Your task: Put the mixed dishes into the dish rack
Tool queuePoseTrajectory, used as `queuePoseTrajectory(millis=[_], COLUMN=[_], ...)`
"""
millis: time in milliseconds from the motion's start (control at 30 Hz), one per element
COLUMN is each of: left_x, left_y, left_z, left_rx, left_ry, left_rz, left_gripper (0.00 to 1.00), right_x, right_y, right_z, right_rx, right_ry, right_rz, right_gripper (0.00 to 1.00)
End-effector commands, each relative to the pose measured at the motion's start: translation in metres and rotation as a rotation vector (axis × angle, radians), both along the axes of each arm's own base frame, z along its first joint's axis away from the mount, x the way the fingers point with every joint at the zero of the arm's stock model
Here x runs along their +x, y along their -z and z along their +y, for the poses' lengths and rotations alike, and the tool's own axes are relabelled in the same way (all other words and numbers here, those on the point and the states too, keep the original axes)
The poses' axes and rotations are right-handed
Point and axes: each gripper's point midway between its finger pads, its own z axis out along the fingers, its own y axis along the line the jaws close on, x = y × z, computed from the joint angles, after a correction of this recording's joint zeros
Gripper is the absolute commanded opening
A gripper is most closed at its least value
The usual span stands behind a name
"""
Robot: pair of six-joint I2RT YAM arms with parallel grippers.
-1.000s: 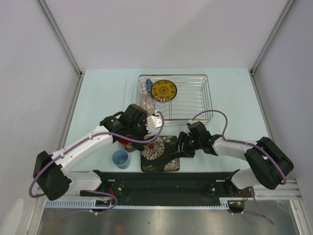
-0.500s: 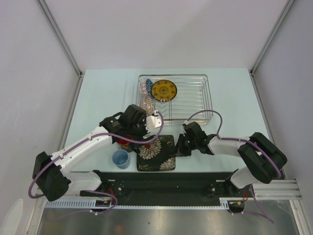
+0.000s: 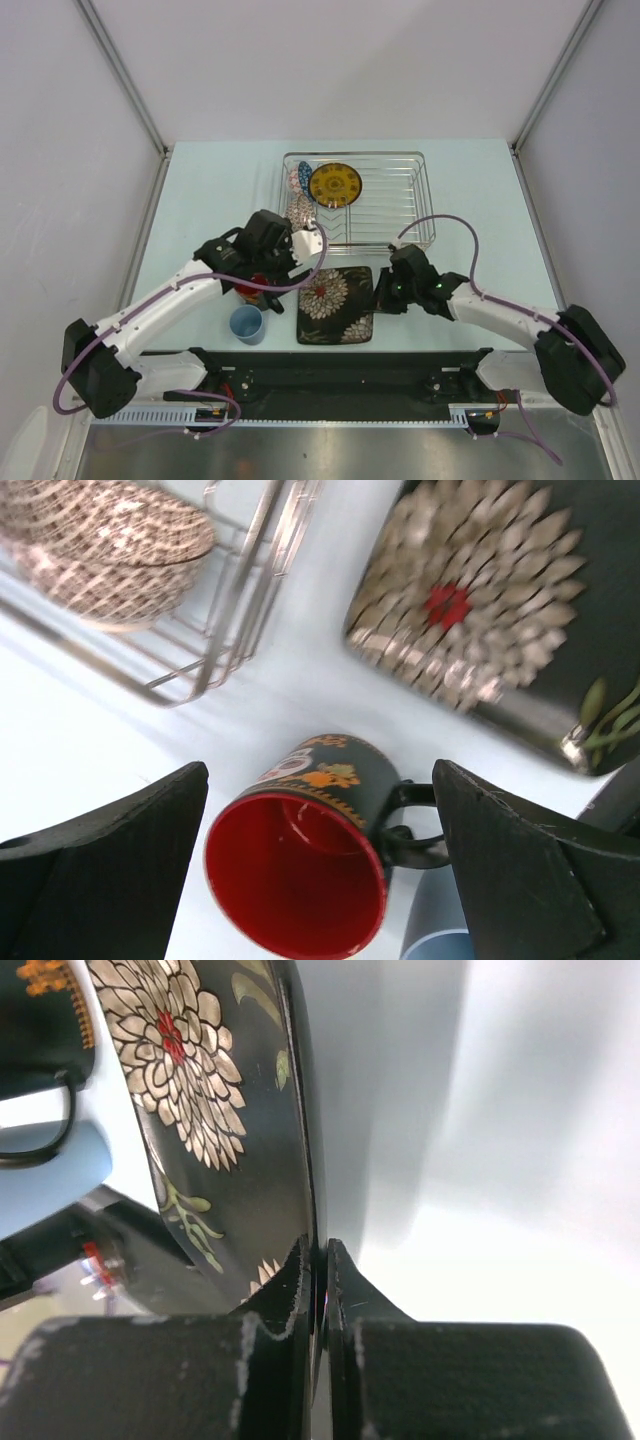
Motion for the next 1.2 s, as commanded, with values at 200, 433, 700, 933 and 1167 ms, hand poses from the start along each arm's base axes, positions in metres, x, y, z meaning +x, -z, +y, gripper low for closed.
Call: queuePoseTrajectory(millis=[200,433,700,933,1167], left_x=[0.060,0.061,0.068,0.074,0.079], left_y=[-0.079,-0.094,-0.108,-0.106,-0.101], left_z=[0.016,0.019,0.025,0.042,0.051], left_rx=[-0.296,-0.379,-0.494,-0.510,-0.511], left_ry=[-0.238,-0.271,-0.326,-0.374,-0.401], left_rz=[-0.027,0.009,0.090,0.098,0.104], left_gripper=[1.00,1.00,1.00,1.00,1.00], right_x=[0.049,0.076,0.155,0.202,0.226], right_y=[-0.145,-0.230,-0.332,-0.352,-0.339], right_z=[-0.033,-0.033,-0.079,-0.078,-0.063], right_rx=[-0.152,-0.233,-0.655,-1.042,-1.228], right_ry=[-0.133,-0.207,-0.058,-0.199,-0.359], right_rz=[-0.482,-0.725,-1.100,-1.354,-1.404], right_gripper=[0.00,0.00,0.00,0.00,0.00])
